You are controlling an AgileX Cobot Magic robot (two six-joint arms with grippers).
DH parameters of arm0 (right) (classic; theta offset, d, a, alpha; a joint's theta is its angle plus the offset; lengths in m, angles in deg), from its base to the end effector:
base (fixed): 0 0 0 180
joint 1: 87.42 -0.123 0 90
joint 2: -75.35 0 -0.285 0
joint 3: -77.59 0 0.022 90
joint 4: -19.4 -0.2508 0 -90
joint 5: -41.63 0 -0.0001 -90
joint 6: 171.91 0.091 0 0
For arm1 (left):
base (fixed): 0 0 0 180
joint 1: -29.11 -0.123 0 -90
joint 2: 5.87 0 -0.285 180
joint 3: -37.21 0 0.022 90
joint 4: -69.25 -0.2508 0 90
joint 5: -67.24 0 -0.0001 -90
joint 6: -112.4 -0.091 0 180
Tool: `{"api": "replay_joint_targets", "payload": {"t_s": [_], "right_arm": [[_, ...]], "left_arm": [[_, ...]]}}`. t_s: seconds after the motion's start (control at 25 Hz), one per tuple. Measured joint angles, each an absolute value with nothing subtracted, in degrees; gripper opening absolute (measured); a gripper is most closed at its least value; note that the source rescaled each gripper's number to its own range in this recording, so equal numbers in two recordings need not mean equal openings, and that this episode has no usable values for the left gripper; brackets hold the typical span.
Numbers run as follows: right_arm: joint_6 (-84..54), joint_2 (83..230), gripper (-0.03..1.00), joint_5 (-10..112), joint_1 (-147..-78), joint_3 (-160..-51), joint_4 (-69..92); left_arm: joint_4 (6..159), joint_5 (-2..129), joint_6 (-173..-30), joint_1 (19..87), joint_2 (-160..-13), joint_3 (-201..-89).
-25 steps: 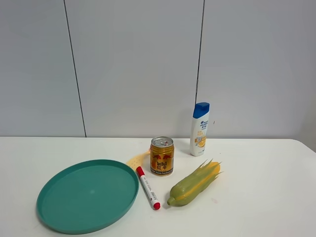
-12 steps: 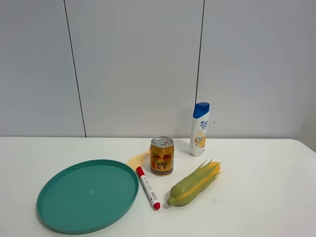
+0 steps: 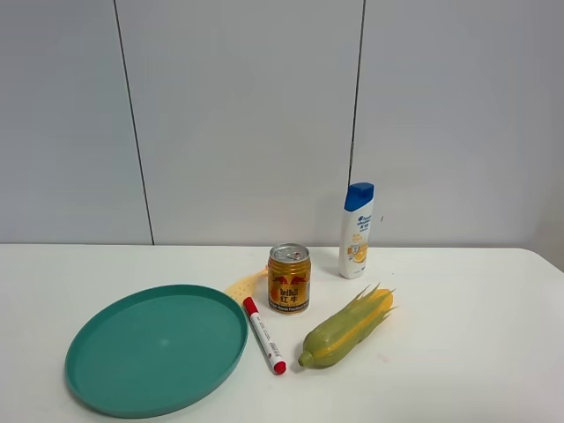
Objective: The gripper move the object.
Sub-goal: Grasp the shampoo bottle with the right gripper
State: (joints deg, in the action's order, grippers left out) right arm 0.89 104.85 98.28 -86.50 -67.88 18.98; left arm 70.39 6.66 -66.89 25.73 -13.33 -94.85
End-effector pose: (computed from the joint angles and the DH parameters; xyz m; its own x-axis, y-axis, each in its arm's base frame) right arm 0.0460 -0.0002 0.3464 -0.5077 -0.1132 -0.8541 -0.0512 0.9935 -0.1013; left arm -0.0068 -0.0020 0.2806 -0.4362 -0.0480 -0.8986 -0.0531 0.9982 -0.0275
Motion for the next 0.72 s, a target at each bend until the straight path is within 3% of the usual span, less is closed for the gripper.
{"api": "replay_joint_targets", "payload": {"t_s": [0.44,0.72], "right_arm": [[-1.9,130.3,1.0,91.7,-86.5,-80.8,14.9],[-11.9,145.1,1.0,84.5,-86.8,-85.0,6.8]], "left_arm": [[70.4,6.7,-66.9,25.7,-13.3,-94.9],[70.4,6.7,-66.9,25.7,-13.3,-94.9]]}}
